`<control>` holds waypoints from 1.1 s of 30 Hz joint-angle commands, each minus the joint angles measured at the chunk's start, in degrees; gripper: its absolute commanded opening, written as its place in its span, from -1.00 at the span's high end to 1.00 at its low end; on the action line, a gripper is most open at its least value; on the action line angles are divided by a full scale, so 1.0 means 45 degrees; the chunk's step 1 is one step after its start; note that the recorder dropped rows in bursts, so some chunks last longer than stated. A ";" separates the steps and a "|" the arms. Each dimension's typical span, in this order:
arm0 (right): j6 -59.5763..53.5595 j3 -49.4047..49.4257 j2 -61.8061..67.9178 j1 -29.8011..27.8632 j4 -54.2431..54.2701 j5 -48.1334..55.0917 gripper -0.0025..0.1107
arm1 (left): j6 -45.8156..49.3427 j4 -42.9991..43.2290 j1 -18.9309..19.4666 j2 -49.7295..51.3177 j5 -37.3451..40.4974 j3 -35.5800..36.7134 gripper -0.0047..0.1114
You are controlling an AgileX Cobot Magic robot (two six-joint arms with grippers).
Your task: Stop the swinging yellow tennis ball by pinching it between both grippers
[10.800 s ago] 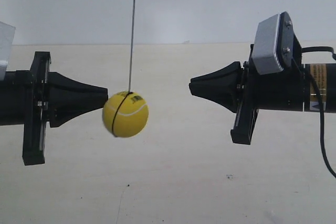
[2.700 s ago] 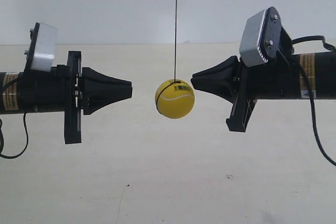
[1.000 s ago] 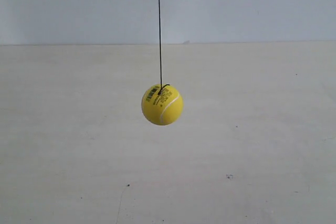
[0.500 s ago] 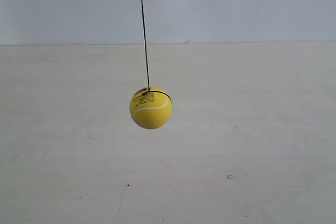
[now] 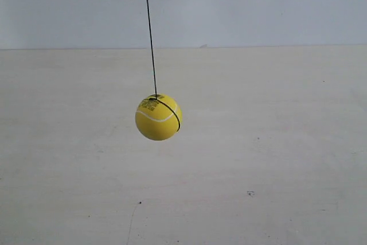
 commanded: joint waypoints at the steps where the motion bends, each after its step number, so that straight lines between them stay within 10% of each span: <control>1: 0.0322 0.0062 -0.0040 0.0008 0.0050 -0.0019 0.96 | -0.0238 -0.0083 0.0015 -0.0072 0.0035 0.0048 0.84; 23: -0.1519 0.0062 -0.0204 -0.0048 0.0051 -0.0006 0.96 | -0.0238 -0.0083 0.0015 -0.0072 0.0035 0.0048 0.84; 33: -0.1213 0.0054 -0.1704 -0.4096 0.0113 0.3755 0.96 | -0.0238 -0.0083 0.0015 -0.0072 0.0035 0.0048 0.84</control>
